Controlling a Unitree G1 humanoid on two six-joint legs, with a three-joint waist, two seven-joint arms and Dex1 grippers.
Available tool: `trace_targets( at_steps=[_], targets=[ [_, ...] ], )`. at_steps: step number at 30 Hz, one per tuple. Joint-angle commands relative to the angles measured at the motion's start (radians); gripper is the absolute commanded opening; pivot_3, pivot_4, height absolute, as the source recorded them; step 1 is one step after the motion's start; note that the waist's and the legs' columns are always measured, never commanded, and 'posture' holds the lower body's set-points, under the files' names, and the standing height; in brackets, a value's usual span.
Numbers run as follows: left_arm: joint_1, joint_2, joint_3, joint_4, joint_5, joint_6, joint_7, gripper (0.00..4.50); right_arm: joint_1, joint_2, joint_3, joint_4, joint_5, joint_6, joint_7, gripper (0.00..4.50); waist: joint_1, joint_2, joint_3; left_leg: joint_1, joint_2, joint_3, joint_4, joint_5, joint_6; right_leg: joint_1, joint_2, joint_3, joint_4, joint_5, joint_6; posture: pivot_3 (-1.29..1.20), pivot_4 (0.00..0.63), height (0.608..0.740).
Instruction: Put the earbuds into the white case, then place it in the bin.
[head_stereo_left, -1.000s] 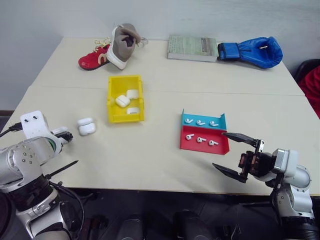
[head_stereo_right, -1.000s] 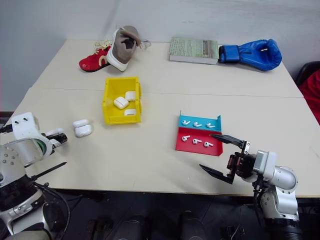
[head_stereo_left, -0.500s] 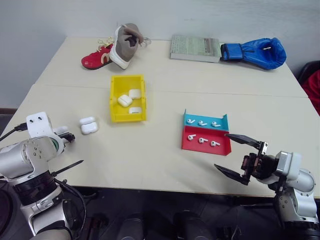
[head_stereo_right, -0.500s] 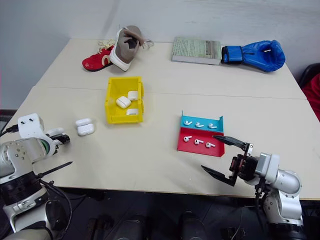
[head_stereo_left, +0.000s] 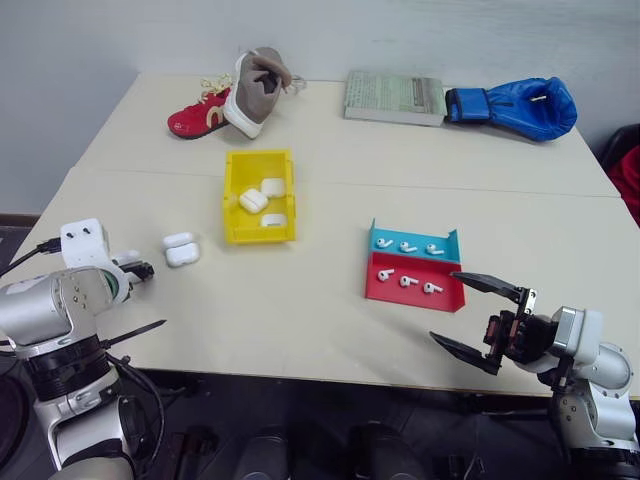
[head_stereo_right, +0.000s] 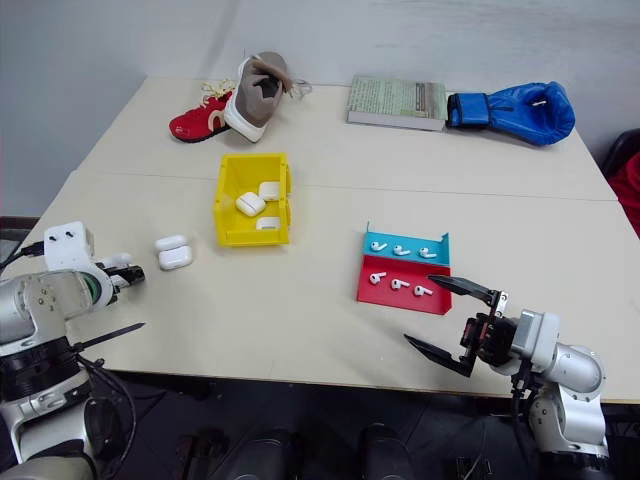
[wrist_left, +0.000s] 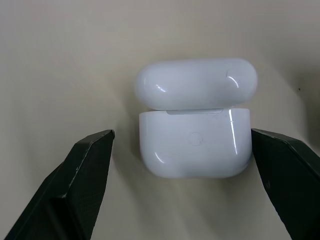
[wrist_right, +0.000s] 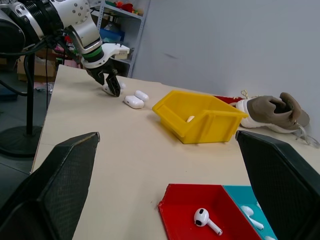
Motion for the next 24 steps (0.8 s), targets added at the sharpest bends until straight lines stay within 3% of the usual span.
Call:
trace_targets(
  at_steps=[1, 6, 7, 10, 13, 18, 21, 24],
  targets=[
    [0.008, -0.010, -0.016, 0.015, 0.025, 0.013, -0.016, 4.48, 0.002, 0.001, -0.028, -0.020, 0.010, -0.030, 0.003, 4.50, 0.000, 0.000, 0.000, 0.000, 0.000, 0.000, 0.000, 0.000, 0.000, 0.000, 0.000, 0.000, 0.000, 0.000, 0.000, 0.00, 0.150, 0.740],
    [0.033, -0.032, 0.008, -0.034, 0.040, 0.062, -0.031, 2.92, -0.001, 0.000, -0.025, -0.010, 0.006, -0.042, 0.001, 4.50, -0.001, 0.001, 0.000, 0.000, 0.000, 0.000, 0.000, 0.000, 0.000, 0.000, 0.000, 0.000, 0.000, 0.000, 0.000, 0.00, 0.150, 0.740],
    [0.035, -0.034, 0.010, -0.043, 0.044, 0.067, -0.033, 2.77, -0.002, 0.001, -0.025, -0.009, 0.005, -0.043, 0.001, 4.50, -0.003, 0.001, 0.000, 0.000, 0.000, 0.000, 0.000, 0.000, 0.000, 0.000, 0.000, 0.000, 0.000, 0.000, 0.000, 0.00, 0.150, 0.740],
    [0.070, -0.016, 0.032, -0.090, 0.045, 0.080, -0.059, 2.77, -0.007, 0.000, -0.024, -0.009, 0.003, -0.047, -0.002, 4.50, -0.006, 0.001, -0.001, 0.000, 0.000, 0.001, -0.001, 0.000, 0.000, 0.000, 0.000, 0.000, 0.000, 0.000, 0.000, 0.00, 0.150, 0.740],
    [0.103, 0.007, 0.094, -0.131, 0.020, -0.031, -0.123, 2.77, -0.010, -0.004, -0.025, -0.008, 0.003, -0.050, -0.003, 4.50, -0.007, 0.001, -0.001, 0.000, 0.001, 0.001, -0.002, 0.000, 0.000, 0.000, 0.000, 0.001, 0.000, 0.000, 0.000, 0.00, 0.150, 0.740],
    [0.268, 0.137, 0.221, -0.195, -0.159, -0.483, -0.529, 2.77, -0.016, -0.039, -0.041, 0.017, 0.010, -0.022, 0.011, 4.50, -0.011, -0.001, 0.001, 0.000, 0.002, 0.002, -0.003, 0.000, -0.001, -0.002, 0.001, 0.001, -0.001, 0.000, 0.000, 0.00, 0.150, 0.740],
    [0.352, 0.152, 0.251, -0.273, -0.358, -0.683, -0.865, 2.77, -0.009, -0.088, -0.063, 0.030, 0.018, 0.021, 0.026, 4.50, -0.001, 0.000, 0.001, 0.000, 0.002, 0.001, -0.003, 0.000, -0.001, 0.000, 0.000, 0.000, -0.008, 0.000, -0.001, 0.00, 0.150, 0.740],
    [0.352, 0.129, 0.190, -0.297, -0.451, -0.805, -0.991, 2.77, 0.002, -0.135, -0.097, 0.043, 0.025, 0.040, 0.044, 4.50, 0.015, 0.004, 0.000, 0.000, 0.000, -0.001, -0.002, -0.001, 0.001, 0.003, -0.004, -0.001, -0.010, 0.000, -0.001, 0.00, 0.150, 0.740]
  ],
)
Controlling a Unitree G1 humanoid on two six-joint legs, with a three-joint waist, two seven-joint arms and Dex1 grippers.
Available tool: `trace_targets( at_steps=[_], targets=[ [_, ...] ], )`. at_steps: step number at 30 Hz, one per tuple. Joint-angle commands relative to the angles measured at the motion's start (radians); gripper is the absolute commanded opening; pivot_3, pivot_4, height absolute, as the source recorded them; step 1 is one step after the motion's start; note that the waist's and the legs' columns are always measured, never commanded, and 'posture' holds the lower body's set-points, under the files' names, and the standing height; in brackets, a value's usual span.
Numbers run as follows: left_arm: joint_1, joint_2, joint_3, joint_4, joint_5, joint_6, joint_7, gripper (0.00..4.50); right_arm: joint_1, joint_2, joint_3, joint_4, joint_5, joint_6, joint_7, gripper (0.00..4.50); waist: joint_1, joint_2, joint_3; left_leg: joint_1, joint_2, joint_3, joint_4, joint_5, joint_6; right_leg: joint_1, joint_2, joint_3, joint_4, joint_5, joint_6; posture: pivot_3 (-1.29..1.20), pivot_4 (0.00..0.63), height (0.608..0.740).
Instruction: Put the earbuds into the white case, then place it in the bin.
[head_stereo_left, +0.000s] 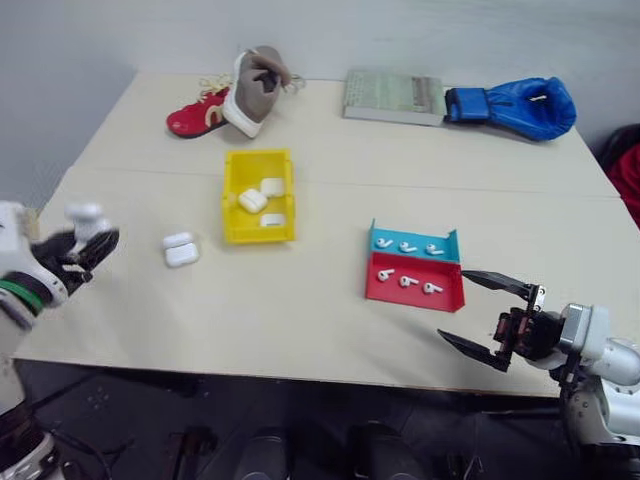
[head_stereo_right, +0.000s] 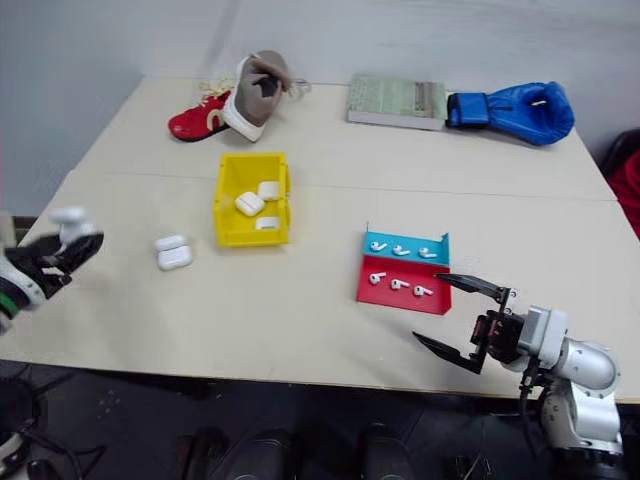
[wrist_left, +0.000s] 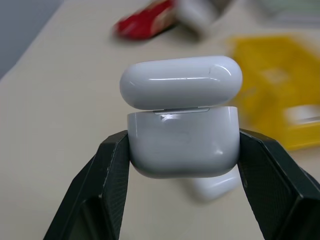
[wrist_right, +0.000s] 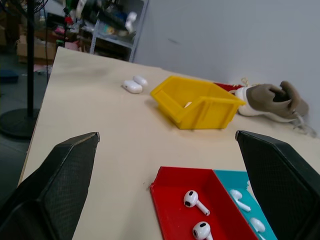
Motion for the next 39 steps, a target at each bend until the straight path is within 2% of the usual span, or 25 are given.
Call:
trace_targets(
  at_steps=[1, 4, 7, 9, 12, 16, 20, 22, 24, 27, 29, 32, 34, 36, 38, 39],
  targets=[
    [-0.022, -0.029, -0.096, -0.056, -0.126, -0.139, -0.150, 2.77, 0.021, -0.056, -0.082, 0.005, 0.034, 0.019, 0.030, 4.50, 0.006, 0.002, 0.000, 0.000, 0.000, 0.000, 0.000, 0.000, 0.000, 0.001, 0.000, 0.000, -0.002, 0.000, 0.000, 0.00, 0.150, 0.740],
    [-0.044, -0.097, -0.258, -0.112, -0.211, -0.185, -0.223, 2.77, 0.067, -0.091, -0.140, 0.007, 0.037, 0.030, 0.034, 4.50, 0.011, 0.002, 0.000, 0.000, 0.000, 0.000, -0.001, 0.000, 0.001, 0.002, 0.002, -0.001, -0.004, 0.000, 0.000, 0.00, 0.150, 0.740],
    [-0.083, -0.205, -0.397, -0.104, -0.289, -0.229, -0.280, 2.77, 0.141, -0.107, -0.195, -0.039, 0.032, 0.050, 0.010, 4.50, 0.009, 0.002, 0.000, -0.001, 0.000, 0.000, -0.001, 0.000, 0.002, 0.002, 0.003, -0.001, -0.004, 0.001, 0.001, 0.00, 0.150, 0.740],
    [-0.076, -0.257, -0.506, -0.075, -0.225, -0.361, -0.375, 2.77, 0.213, -0.110, -0.236, -0.088, 0.011, 0.063, -0.023, 4.50, 0.009, 0.003, -0.001, -0.001, 0.001, 0.001, 0.000, -0.001, 0.002, 0.002, 0.004, -0.001, -0.004, 0.001, 0.001, 0.00, 0.150, 0.740],
    [-0.091, -0.316, -0.636, -0.004, -0.176, -0.467, -0.450, 2.77, 0.348, -0.098, -0.306, -0.144, -0.026, 0.081, -0.074, 4.50, 0.009, 0.004, -0.001, -0.001, 0.001, 0.003, -0.001, 0.000, 0.002, 0.002, 0.005, 0.000, -0.004, 0.001, 0.002, 0.00, 0.150, 0.740],
    [-0.116, -0.396, -0.739, 0.098, -0.165, -0.569, -0.530, 2.77, 0.509, -0.091, -0.363, -0.175, -0.104, 0.125, -0.144, 4.50, 0.008, 0.004, -0.001, 0.000, 0.001, 0.005, 0.000, 0.000, 0.003, 0.003, 0.005, 0.002, -0.005, 0.001, 0.002, 0.00, 0.150, 0.740],
    [-0.112, -0.454, -0.787, 0.191, -0.169, -0.624, -0.576, 2.77, 0.570, -0.102, -0.370, -0.223, -0.141, 0.245, -0.250, 4.50, -0.001, 0.004, -0.002, 0.001, 0.001, 0.007, 0.000, 0.000, 0.003, 0.004, 0.005, 0.004, -0.006, 0.001, 0.002, 0.00, 0.150, 0.740],
    [-0.101, -0.450, -0.804, 0.209, -0.156, -0.645, -0.596, 2.77, 0.533, -0.134, -0.368, -0.273, -0.141, 0.368, -0.345, 4.50, -0.008, 0.004, -0.002, 0.002, 0.002, 0.007, -0.001, 0.000, 0.003, 0.004, 0.005, 0.004, -0.006, 0.001, 0.002, 0.00, 0.150, 0.740],
    [-0.096, -0.441, -0.807, 0.218, -0.155, -0.656, -0.601, 2.77, 0.474, -0.191, -0.355, -0.334, -0.099, 0.455, -0.352, 4.50, -0.016, 0.005, -0.002, 0.002, 0.002, 0.007, 0.000, 0.000, 0.003, 0.004, 0.005, 0.004, -0.005, 0.001, 0.001, 0.00, 0.150, 0.740],
    [-0.088, -0.412, -0.802, 0.223, -0.158, -0.654, -0.608, 2.77, 0.350, -0.313, -0.320, -0.424, 0.012, 0.685, -0.395, 4.50, -0.018, 0.007, -0.003, 0.002, 0.002, 0.007, 0.000, 0.001, 0.003, 0.004, 0.006, 0.004, -0.005, 0.001, 0.001, 0.00, 0.150, 0.740],
    [-0.079, -0.396, -0.796, 0.221, -0.165, -0.655, -0.615, 2.77, 0.275, -0.415, -0.277, -0.454, 0.034, 0.823, -0.406, 4.50, -0.014, 0.007, -0.003, 0.002, 0.002, 0.006, 0.000, 0.001, 0.003, 0.003, 0.005, 0.004, -0.005, 0.001, 0.001, 0.00, 0.150, 0.740],
    [-0.061, -0.362, -0.797, 0.209, -0.181, -0.627, -0.622, 2.77, 0.147, -0.540, -0.178, -0.461, 0.042, 0.948, -0.393, 4.50, -0.001, 0.007, -0.003, 0.000, 0.002, 0.002, 0.000, 0.001, 0.003, 0.003, 0.005, 0.002, -0.006, 0.001, 0.001, 0.00, 0.150, 0.740],
    [-0.051, -0.354, -0.798, 0.205, -0.177, -0.633, -0.619, 2.77, 0.013, -0.602, -0.051, -0.451, 0.012, 1.000, -0.383, 4.50, 0.002, 0.007, -0.003, -0.002, 0.002, 0.001, 0.001, 0.000, 0.004, 0.002, 0.005, 0.001, -0.006, 0.001, 0.002, 0.00, 0.150, 0.740],
    [-0.041, -0.353, -0.800, 0.198, -0.170, -0.640, -0.610, 2.77, -0.109, -0.619, 0.062, -0.439, -0.024, 1.043, -0.388, 4.50, 0.008, 0.007, -0.003, -0.006, 0.001, 0.000, 0.003, -0.001, 0.004, -0.001, 0.004, 0.001, -0.006, 0.001, 0.002, 0.00, 0.150, 0.740],
    [-0.030, -0.355, -0.802, 0.189, -0.164, -0.647, -0.598, 2.77, -0.237, -0.590, 0.188, -0.426, -0.073, 1.076, -0.393, 4.50, 0.008, 0.007, -0.003, -0.013, 0.001, -0.003, 0.010, -0.002, 0.005, -0.004, 0.004, -0.002, -0.005, 0.001, 0.002, 0.00, 0.150, 0.740],
    [-0.024, -0.355, -0.803, 0.185, -0.162, -0.651, -0.594, 2.77, -0.288, -0.571, 0.239, -0.417, -0.095, 1.092, -0.400, 4.32, 0.007, 0.007, -0.003, -0.016, 0.001, -0.003, 0.011, -0.002, 0.005, -0.006, 0.004, -0.002, -0.006, 0.001, 0.002, 0.00, 0.150, 0.740]
  ],
)
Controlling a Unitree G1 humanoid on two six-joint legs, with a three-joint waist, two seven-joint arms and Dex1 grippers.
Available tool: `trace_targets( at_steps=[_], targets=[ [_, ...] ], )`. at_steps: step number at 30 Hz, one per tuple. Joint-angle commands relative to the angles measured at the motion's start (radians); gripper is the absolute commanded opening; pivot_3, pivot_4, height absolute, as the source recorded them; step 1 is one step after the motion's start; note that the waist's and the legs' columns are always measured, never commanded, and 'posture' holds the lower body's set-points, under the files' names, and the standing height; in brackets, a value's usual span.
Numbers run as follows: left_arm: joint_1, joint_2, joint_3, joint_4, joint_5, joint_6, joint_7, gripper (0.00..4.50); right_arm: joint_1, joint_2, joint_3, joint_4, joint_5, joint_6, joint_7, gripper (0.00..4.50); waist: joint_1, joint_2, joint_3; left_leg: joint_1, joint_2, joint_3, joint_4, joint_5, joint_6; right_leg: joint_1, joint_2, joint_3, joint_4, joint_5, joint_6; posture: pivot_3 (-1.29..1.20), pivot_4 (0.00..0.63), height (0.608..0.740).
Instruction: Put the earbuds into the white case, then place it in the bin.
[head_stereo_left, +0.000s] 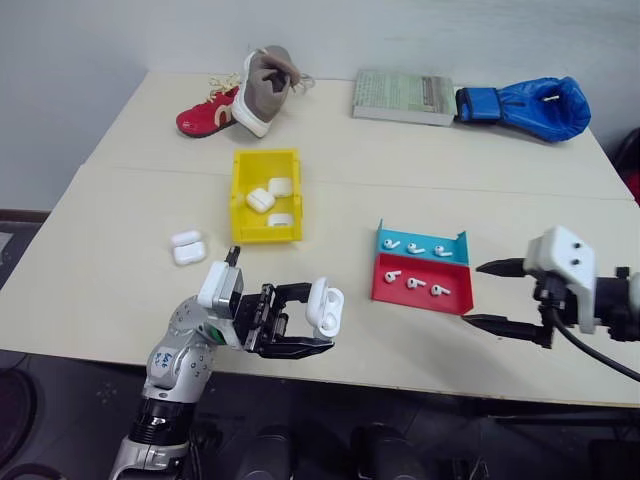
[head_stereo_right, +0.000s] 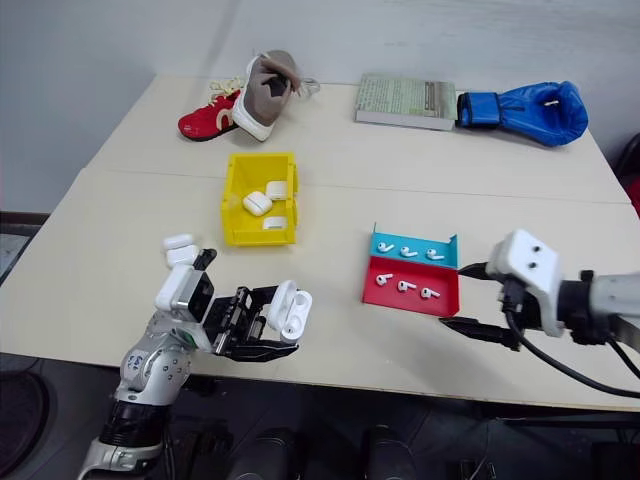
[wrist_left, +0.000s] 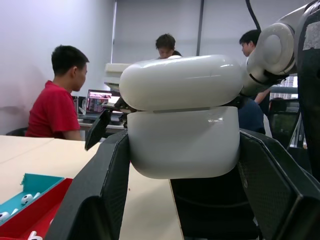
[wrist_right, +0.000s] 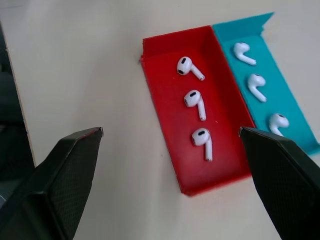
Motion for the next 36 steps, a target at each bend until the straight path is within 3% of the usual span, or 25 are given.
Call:
trace_targets(
  at_steps=[1, 7, 19, 36],
  targets=[
    [0.018, 0.002, -0.008, -0.050, -0.001, -0.020, 0.014, 2.77, -0.135, 0.046, 0.158, 0.017, -0.087, 0.046, -0.013, 4.12, -0.001, 0.000, 0.000, 0.000, 0.000, -0.001, 0.001, 0.000, 0.000, 0.000, 0.000, -0.001, 0.000, 0.000, 0.000, 0.00, 0.150, 0.740],
    [0.043, 0.000, -0.007, -0.076, 0.005, -0.034, 0.055, 2.77, -0.279, 0.077, 0.311, 0.086, -0.232, 0.056, 0.012, 2.20, 0.000, 0.000, 0.000, -0.001, -0.001, -0.003, 0.002, 0.000, 0.001, 0.001, 0.000, -0.001, 0.000, 0.000, 0.000, 0.00, 0.150, 0.740],
    [0.078, 0.012, -0.022, -0.105, 0.009, -0.056, 0.080, 2.77, -0.416, 0.125, 0.465, 0.170, -0.397, 0.073, 0.101, 2.20, -0.019, 0.000, 0.000, -0.001, -0.001, -0.003, 0.002, 0.000, 0.000, 0.001, 0.000, -0.001, 0.000, 0.000, 0.000, 0.00, 0.150, 0.740],
    [0.081, 0.022, -0.024, -0.095, 0.010, -0.074, 0.083, 2.77, -0.494, 0.213, 0.528, 0.290, -0.543, 0.037, 0.183, 2.20, -0.023, 0.000, 0.000, -0.001, -0.001, -0.003, 0.002, 0.000, 0.000, 0.001, 0.000, -0.001, 0.001, 0.000, 0.000, 0.00, 0.150, 0.740]
  ],
)
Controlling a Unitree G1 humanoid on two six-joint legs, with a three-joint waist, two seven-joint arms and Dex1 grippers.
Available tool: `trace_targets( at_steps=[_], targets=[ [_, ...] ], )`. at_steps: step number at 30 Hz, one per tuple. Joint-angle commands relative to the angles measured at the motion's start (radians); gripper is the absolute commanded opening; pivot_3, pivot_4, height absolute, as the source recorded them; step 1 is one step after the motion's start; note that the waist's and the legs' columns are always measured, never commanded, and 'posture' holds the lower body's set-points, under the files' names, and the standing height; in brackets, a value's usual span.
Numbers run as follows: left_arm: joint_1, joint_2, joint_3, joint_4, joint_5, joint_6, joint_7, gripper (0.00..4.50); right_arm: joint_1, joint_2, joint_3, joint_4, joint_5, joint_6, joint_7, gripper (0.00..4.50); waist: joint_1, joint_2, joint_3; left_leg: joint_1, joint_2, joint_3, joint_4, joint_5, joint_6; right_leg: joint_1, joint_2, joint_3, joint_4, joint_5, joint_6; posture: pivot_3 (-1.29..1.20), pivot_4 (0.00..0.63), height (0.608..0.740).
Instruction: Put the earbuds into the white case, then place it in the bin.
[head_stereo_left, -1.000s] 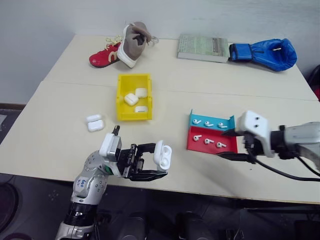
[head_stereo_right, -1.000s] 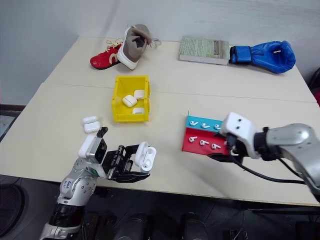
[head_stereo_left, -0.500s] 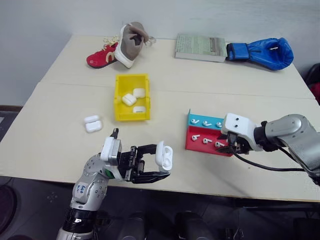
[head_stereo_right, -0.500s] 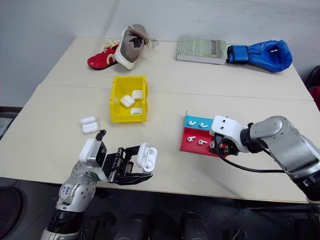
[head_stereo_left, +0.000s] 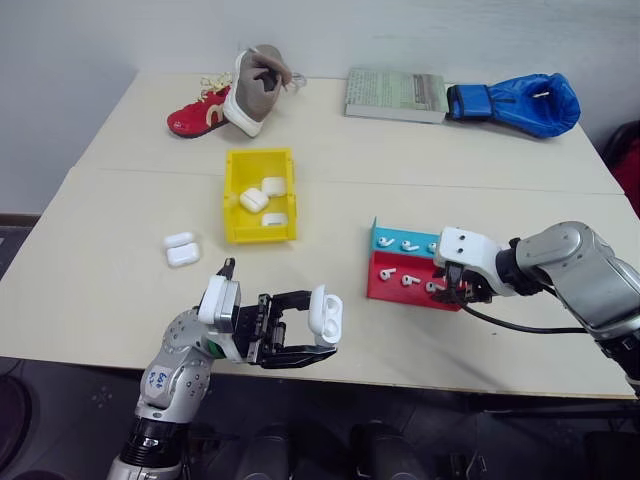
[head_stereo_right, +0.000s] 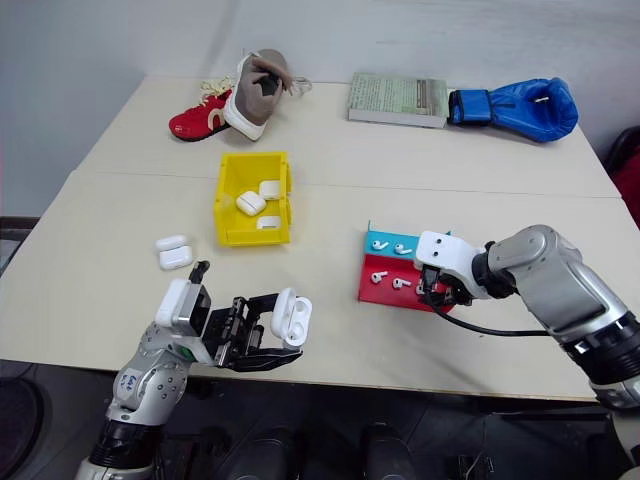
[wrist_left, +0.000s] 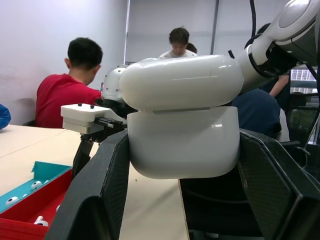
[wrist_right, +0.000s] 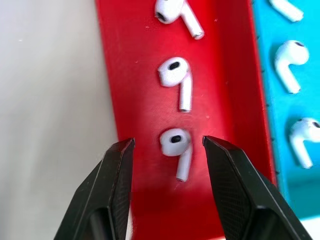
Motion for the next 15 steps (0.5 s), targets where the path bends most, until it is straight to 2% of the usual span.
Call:
trace_targets(
  at_steps=[1, 15],
  targets=[
    [0.001, -0.001, -0.002, -0.028, -0.007, -0.018, 0.002, 2.77, -0.027, 0.015, 0.009, 0.015, -0.033, -0.025, 0.021, 2.20, 0.000, 0.000, 0.000, 0.000, 0.000, 0.000, 0.000, 0.000, 0.000, 0.000, 0.000, 0.000, 0.000, 0.000, 0.000, 0.00, 0.150, 0.740],
    [0.019, 0.016, 0.010, -0.049, -0.010, -0.027, 0.016, 2.77, -0.045, 0.056, 0.025, 0.090, -0.118, -0.076, 0.078, 2.20, 0.000, 0.000, 0.000, 0.000, 0.000, 0.000, 0.000, 0.000, 0.000, 0.000, 0.000, 0.000, 0.000, 0.000, 0.000, 0.00, 0.150, 0.740]
  ],
)
